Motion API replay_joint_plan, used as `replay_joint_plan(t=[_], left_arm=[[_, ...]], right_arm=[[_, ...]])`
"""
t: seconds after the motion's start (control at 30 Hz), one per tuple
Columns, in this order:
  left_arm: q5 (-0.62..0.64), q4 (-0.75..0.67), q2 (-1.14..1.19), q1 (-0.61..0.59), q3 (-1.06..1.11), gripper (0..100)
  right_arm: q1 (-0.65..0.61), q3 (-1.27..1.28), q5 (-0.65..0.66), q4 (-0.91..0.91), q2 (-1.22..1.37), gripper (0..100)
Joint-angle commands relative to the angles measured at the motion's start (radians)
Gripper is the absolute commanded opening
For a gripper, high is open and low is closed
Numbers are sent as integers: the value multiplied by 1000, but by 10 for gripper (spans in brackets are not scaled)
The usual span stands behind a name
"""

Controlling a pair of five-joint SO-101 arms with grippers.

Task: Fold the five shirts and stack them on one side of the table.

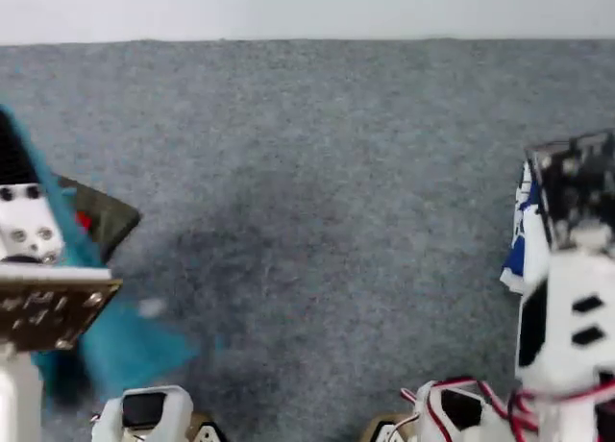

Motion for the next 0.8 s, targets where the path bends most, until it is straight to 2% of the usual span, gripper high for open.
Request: replay_joint_plan(t=[0.0, 0.07, 0.17, 0.3, 0.43, 0.63, 0.77], left_arm=[[60, -32, 11, 84, 1, 15], [118, -49, 11, 100, 5, 15], [140, 49, 17, 101, 16, 15], [135, 201, 0, 101, 140, 15], [135, 290, -40, 101, 338, 15], [132, 305, -190, 98, 694, 15], [37, 270, -334, -5, 923, 15]], right_arm=[[5, 72, -12, 36, 15, 10], [5, 118, -51, 36, 15, 10], [-18, 204, -92, 36, 15, 11], [-176, 358, -123, 36, 15, 13], [-366, 551, -216, 10, 36, 14], [-602, 825, -307, -163, 162, 15], [-670, 841, -308, -285, 314, 16]])
